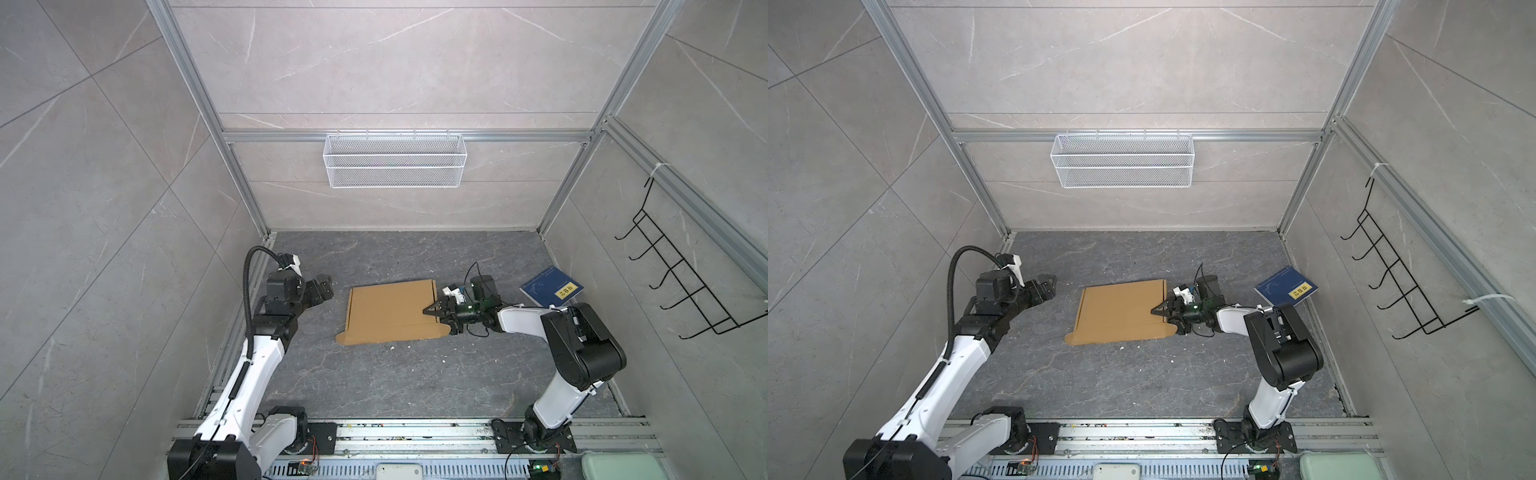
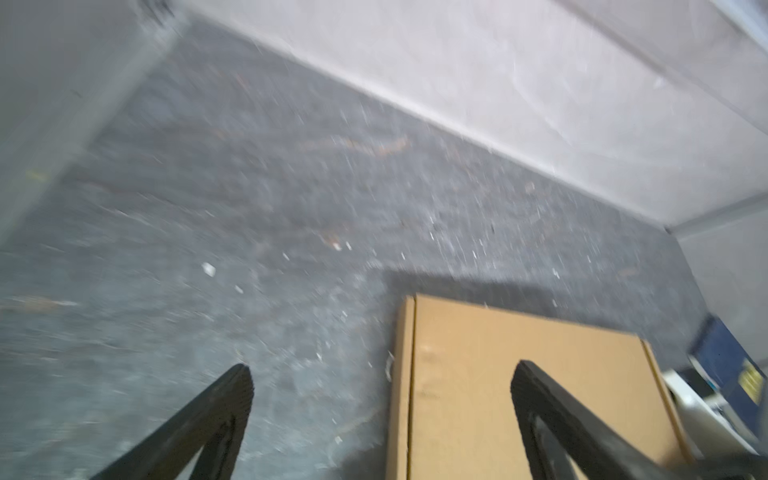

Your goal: Fold the paper box

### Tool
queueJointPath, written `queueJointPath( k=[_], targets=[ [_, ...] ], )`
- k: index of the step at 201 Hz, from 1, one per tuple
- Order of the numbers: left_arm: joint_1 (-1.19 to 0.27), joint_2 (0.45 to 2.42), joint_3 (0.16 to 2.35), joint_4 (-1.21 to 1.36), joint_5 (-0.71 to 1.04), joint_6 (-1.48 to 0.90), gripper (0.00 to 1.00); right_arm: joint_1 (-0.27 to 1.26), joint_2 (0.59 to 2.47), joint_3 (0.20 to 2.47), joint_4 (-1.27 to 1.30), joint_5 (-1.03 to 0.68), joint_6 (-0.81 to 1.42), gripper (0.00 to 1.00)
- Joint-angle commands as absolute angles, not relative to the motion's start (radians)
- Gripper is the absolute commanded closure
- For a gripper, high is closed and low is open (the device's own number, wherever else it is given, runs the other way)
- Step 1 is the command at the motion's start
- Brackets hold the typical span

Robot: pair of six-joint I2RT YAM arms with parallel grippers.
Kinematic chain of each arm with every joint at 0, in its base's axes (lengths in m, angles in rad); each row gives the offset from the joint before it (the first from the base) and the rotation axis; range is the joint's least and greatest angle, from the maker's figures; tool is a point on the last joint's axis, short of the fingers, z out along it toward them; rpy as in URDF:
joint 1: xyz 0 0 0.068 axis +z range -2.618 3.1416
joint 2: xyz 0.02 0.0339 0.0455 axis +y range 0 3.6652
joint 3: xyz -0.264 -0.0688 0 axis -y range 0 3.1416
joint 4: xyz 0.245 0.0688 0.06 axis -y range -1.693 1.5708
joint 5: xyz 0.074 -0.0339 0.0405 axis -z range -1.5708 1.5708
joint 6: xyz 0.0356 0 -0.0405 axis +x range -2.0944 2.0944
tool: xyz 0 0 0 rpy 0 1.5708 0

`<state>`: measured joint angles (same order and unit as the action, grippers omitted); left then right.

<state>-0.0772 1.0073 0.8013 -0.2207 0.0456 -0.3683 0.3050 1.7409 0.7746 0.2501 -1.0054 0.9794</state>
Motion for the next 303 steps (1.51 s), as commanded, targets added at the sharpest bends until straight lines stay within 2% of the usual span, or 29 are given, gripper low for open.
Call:
queueJointPath(
  k=[1,28,41,58,79,107,149,191,241,303],
  targets=[
    [-0.074,0.975,0.843,-0.238,0.041,-0.281,0.04,0.298,1.712,0.808,0.217,-1.032,0.991,0.34],
    [-0.111,1.02,0.912,-0.322,0.226,-0.206,0.22,0.298,1.731,0.815,0.219,-1.036,0.992,0.36],
    [-0.187,1.016,0.914,-0.353,0.19,-0.142,0.27,0.299,1.74,0.813,0.226,-1.038,0.998,0.37],
    [-0.36,0.993,0.896,-0.377,0.068,-0.009,0.3,0.297,1.748,0.806,0.232,-1.037,1.007,0.4],
    [-0.561,0.963,0.847,-0.367,-0.064,0.122,0.29,0.296,1.751,0.789,0.255,-1.036,1.056,0.44],
    [-0.707,0.96,0.795,-0.364,-0.112,0.189,0.24,0.296,1.752,0.777,0.279,-1.039,1.107,0.49],
    [-0.927,1.002,0.77,-0.401,-0.207,0.354,0.12,0.295,1.731,0.775,0.286,-1.065,1.166,0.49],
    [-0.976,1.071,0.754,-0.345,-0.295,0.497,0.01,0.295,1.696,0.753,0.323,-1.071,1.25,0.49],
    [-0.974,1.138,0.73,-0.17,-0.423,0.657,0.01,0.295,1.642,0.72,0.345,-1.078,1.315,0.5],
    [-0.974,1.172,0.744,-0.164,-0.41,0.738,0.01,0.295,1.578,0.719,0.335,-1.09,1.373,0.51]
  ],
)
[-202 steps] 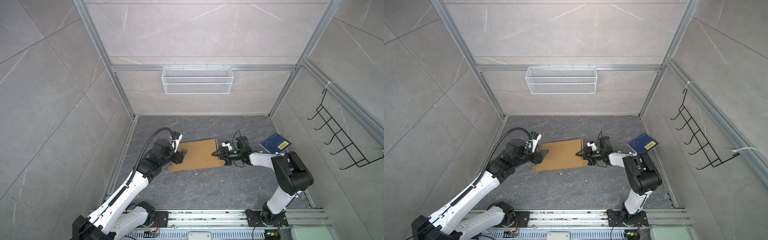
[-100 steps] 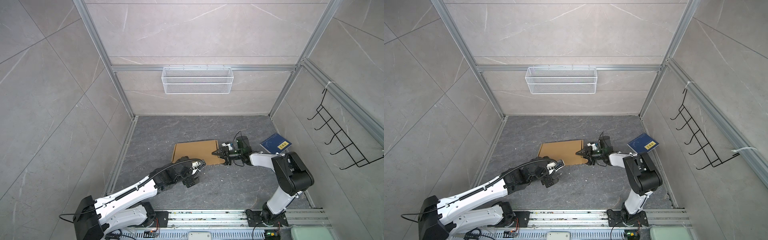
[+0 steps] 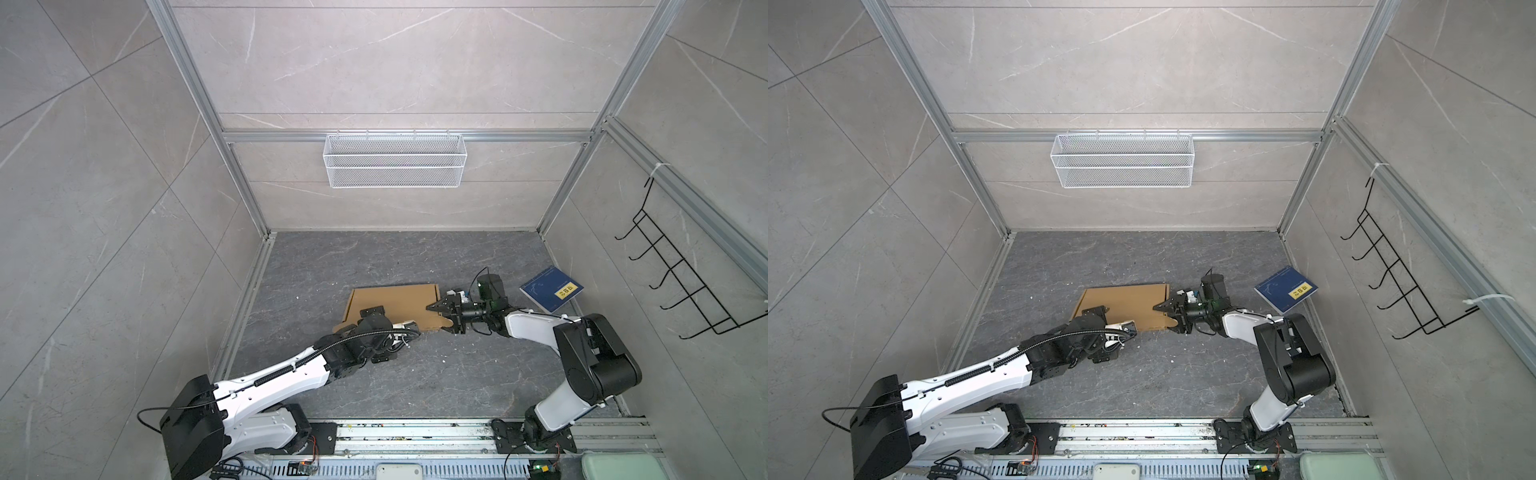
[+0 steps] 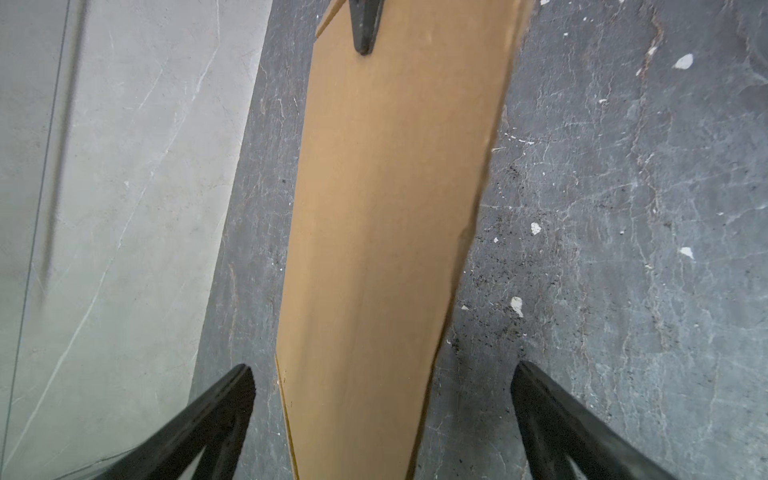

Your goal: Fold the paper box

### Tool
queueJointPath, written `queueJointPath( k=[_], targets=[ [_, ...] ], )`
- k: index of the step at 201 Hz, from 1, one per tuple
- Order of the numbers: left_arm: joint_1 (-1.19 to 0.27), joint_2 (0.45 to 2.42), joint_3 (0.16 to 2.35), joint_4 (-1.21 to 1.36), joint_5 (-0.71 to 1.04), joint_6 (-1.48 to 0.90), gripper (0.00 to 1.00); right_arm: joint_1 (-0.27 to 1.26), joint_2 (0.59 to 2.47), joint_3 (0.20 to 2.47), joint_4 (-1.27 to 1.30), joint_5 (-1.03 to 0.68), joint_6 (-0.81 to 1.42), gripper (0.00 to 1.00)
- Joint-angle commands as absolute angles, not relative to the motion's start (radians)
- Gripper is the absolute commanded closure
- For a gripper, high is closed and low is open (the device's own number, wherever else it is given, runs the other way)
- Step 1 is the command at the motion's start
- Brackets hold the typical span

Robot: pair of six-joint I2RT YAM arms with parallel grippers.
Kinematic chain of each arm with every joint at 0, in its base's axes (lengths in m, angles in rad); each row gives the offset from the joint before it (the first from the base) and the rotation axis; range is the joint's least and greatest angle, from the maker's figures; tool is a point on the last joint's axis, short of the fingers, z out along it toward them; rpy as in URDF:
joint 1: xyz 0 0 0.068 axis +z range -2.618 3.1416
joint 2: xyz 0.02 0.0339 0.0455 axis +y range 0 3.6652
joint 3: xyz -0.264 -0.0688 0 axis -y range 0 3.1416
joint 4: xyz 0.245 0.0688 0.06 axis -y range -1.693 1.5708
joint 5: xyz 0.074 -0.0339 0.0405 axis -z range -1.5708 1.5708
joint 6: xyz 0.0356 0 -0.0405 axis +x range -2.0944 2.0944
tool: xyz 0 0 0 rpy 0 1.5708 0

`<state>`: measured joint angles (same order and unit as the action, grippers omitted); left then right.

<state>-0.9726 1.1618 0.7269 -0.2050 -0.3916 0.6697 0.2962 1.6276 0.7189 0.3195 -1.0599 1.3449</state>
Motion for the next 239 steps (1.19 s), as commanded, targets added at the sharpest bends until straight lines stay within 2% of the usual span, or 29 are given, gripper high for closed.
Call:
queueJointPath(
  k=[1,44,106,187,239],
  targets=[
    [-0.974,1.173,0.745,-0.163,-0.411,0.739,0.01,0.295,1.578,0.72,0.333,-1.09,1.373,0.51],
    [-0.968,1.214,0.757,-0.126,-0.439,0.795,0.01,0.295,1.545,0.729,0.291,-1.098,1.37,0.51],
    [-0.956,1.22,0.707,0.064,-0.51,0.914,0.04,0.299,1.491,0.714,0.282,-1.108,1.402,0.52],
    [-0.956,1.224,0.694,0.129,-0.521,1.021,0.18,0.318,1.491,0.722,0.319,-1.117,1.445,0.52],
    [-0.954,1.218,0.726,0.011,-0.493,0.971,0.31,0.318,1.488,0.737,0.309,-1.112,1.44,0.44]
  ],
)
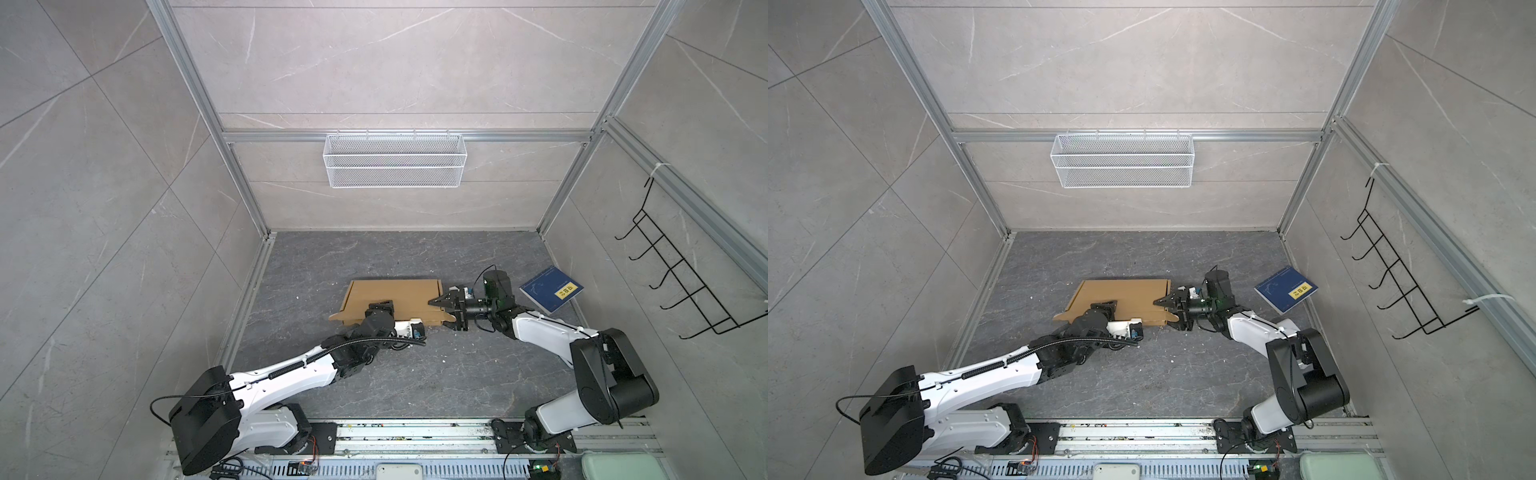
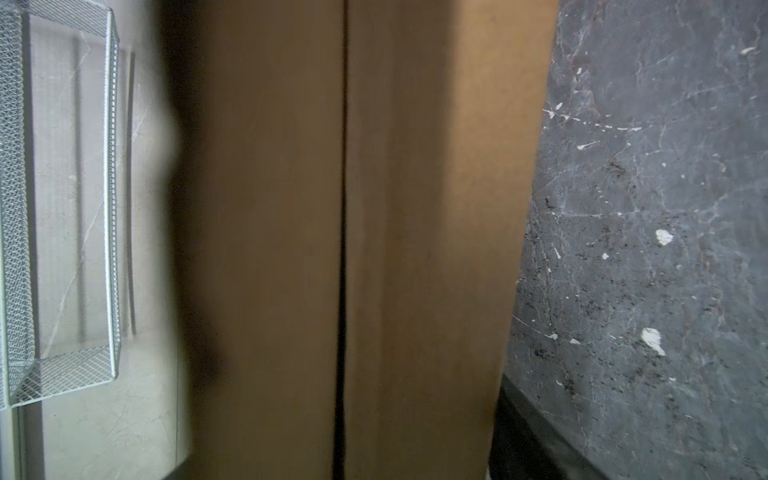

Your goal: Fold the paper box

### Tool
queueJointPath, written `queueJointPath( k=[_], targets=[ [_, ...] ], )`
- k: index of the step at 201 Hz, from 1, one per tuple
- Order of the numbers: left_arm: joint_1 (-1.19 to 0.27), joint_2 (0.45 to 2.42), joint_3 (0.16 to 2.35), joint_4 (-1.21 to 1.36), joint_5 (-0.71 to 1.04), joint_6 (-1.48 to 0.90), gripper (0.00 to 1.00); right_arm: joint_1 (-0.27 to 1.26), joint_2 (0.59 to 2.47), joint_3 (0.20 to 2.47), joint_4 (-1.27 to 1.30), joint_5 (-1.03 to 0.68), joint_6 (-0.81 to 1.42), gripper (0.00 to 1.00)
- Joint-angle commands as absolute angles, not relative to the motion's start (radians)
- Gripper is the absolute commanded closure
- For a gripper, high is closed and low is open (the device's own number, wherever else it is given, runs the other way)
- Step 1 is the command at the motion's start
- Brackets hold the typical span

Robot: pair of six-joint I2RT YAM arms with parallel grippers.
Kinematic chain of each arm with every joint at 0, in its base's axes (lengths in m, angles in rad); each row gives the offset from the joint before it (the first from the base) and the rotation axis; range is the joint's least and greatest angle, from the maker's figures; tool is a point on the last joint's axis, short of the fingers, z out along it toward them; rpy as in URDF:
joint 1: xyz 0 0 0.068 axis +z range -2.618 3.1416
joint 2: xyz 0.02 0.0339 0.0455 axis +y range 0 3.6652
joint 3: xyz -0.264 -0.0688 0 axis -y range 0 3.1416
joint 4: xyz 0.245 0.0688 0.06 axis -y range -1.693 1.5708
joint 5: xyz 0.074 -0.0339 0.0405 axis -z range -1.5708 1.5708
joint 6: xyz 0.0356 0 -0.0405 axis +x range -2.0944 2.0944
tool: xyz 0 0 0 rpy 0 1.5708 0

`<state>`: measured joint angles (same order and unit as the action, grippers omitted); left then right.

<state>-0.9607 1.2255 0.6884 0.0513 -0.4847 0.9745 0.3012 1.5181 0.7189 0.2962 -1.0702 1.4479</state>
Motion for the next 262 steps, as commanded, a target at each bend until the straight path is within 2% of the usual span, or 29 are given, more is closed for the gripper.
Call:
queueJointPath(
  k=[1,118,176,201,232,262],
  targets=[
    [-0.953,1.217,0.726,0.009,-0.492,0.971,0.31,0.318,1.488,0.737,0.31,-1.112,1.44,0.43],
    [-0.889,1.192,0.796,-0.165,-0.426,0.892,0.5,0.303,1.469,0.742,0.278,-1.103,1.422,0.26],
    [-0.852,1.218,0.905,-0.385,-0.35,0.812,0.56,0.231,1.429,0.756,0.177,-1.097,1.32,0.23],
    [-0.848,1.238,0.947,-0.457,-0.328,0.787,0.58,0.191,1.403,0.8,0.044,-1.092,1.202,0.23],
    [-0.845,1.261,1.039,-0.593,-0.288,0.741,0.59,0.127,1.363,0.902,-0.286,-1.019,0.877,0.22],
    [-0.827,1.3,1.133,-0.725,-0.209,0.684,0.59,0.101,1.33,0.871,-0.32,-0.941,0.756,0.22]
  ],
)
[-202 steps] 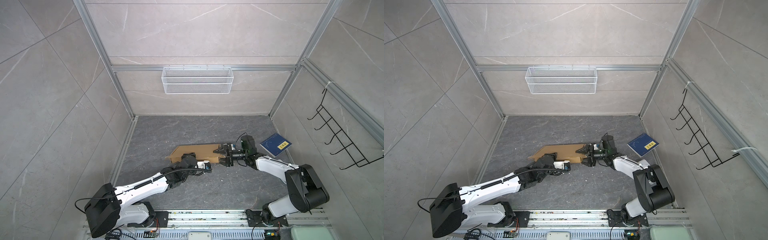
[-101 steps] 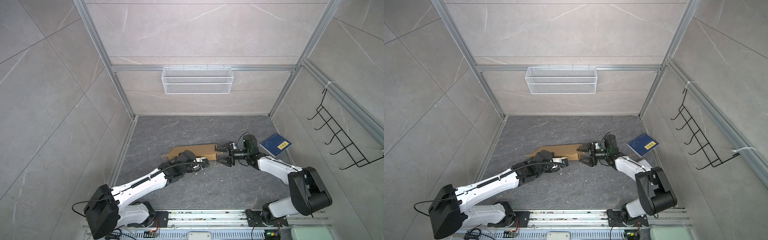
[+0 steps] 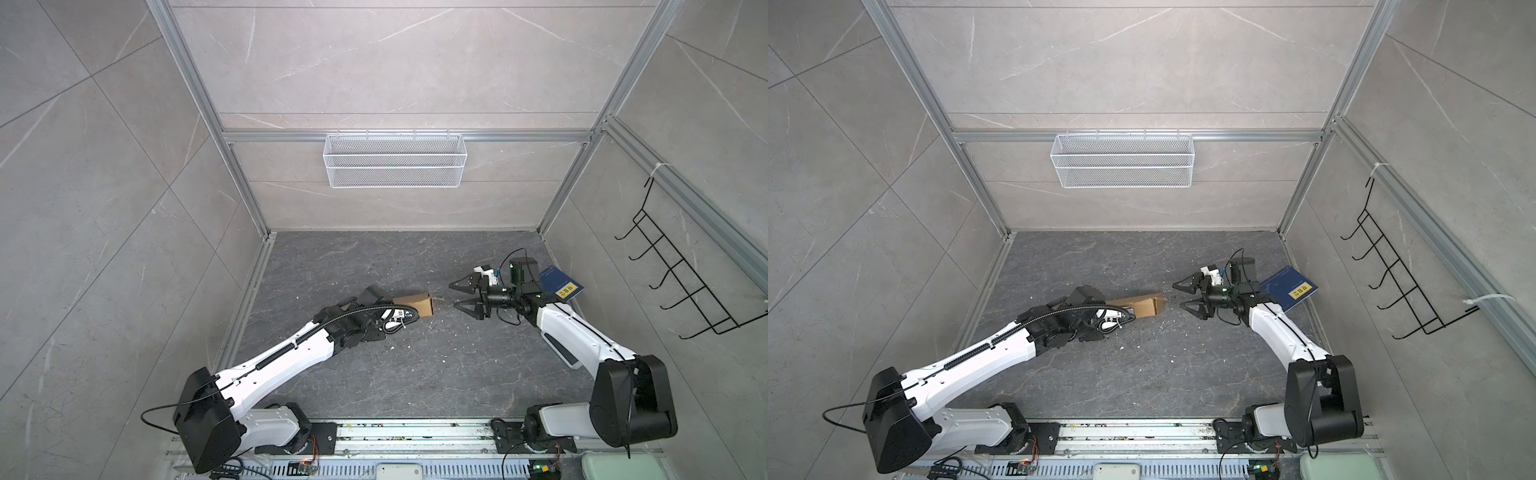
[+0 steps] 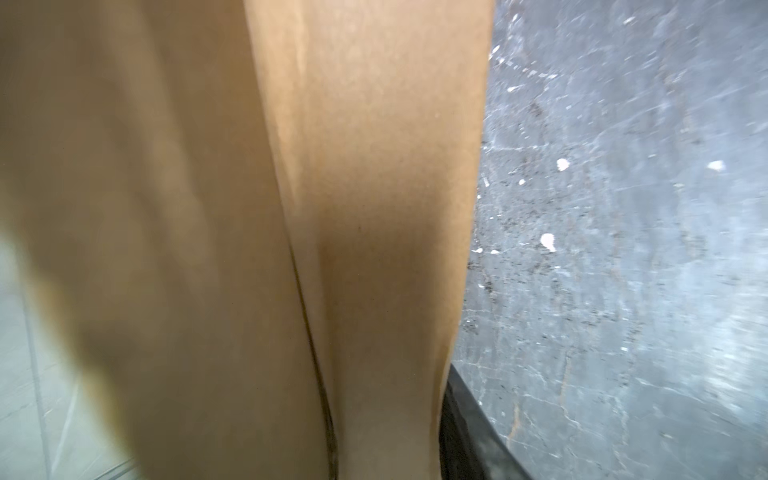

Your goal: Fold the paper box

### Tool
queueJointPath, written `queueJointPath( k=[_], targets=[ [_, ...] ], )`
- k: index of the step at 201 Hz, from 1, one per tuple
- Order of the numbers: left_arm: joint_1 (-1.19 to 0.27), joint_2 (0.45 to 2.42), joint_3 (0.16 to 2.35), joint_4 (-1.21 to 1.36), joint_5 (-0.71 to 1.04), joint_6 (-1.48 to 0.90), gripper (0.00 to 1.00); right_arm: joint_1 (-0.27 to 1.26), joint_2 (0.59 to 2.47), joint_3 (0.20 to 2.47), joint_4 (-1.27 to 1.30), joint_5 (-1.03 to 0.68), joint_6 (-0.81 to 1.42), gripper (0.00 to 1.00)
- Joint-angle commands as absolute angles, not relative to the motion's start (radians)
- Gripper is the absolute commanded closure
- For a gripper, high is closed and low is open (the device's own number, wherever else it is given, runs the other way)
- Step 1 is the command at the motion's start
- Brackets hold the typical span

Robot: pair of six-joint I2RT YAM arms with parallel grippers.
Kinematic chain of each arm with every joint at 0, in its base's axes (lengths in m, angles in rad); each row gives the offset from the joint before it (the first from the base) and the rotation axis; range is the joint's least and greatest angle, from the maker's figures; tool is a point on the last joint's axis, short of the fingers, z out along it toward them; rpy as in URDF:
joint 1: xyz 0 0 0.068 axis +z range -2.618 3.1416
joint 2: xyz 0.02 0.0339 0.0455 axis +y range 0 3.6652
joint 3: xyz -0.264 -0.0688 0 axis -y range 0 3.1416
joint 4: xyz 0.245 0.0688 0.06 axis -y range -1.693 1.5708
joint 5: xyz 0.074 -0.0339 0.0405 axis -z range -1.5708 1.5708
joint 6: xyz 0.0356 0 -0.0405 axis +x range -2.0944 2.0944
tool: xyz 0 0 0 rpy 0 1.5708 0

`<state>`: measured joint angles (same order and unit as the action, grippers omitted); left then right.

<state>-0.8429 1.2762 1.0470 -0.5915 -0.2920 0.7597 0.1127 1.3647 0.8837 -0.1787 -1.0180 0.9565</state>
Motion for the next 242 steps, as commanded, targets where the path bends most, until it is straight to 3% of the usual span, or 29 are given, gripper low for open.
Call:
queueJointPath(
  k=[1,70,140,172,242],
  targets=[
    [-0.825,1.301,1.136,-0.728,-0.205,0.683,0.59,0.103,1.328,0.867,-0.317,-0.94,0.754,0.22],
    [-0.796,1.406,1.255,-0.869,-0.049,0.654,0.6,0.101,1.127,0.634,-0.019,-0.862,0.717,0.22],
    [-0.778,1.511,1.325,-0.899,-0.016,0.679,0.6,0.159,0.987,0.485,0.103,-0.806,0.592,0.22],
    [-0.769,1.551,1.349,-0.902,-0.01,0.695,0.6,0.228,1.014,0.494,0.174,-0.716,0.562,0.21],
    [-0.753,1.571,1.348,-0.89,-0.006,0.708,0.6,0.371,1.252,0.612,0.283,-0.63,0.545,0.26]
  ],
)
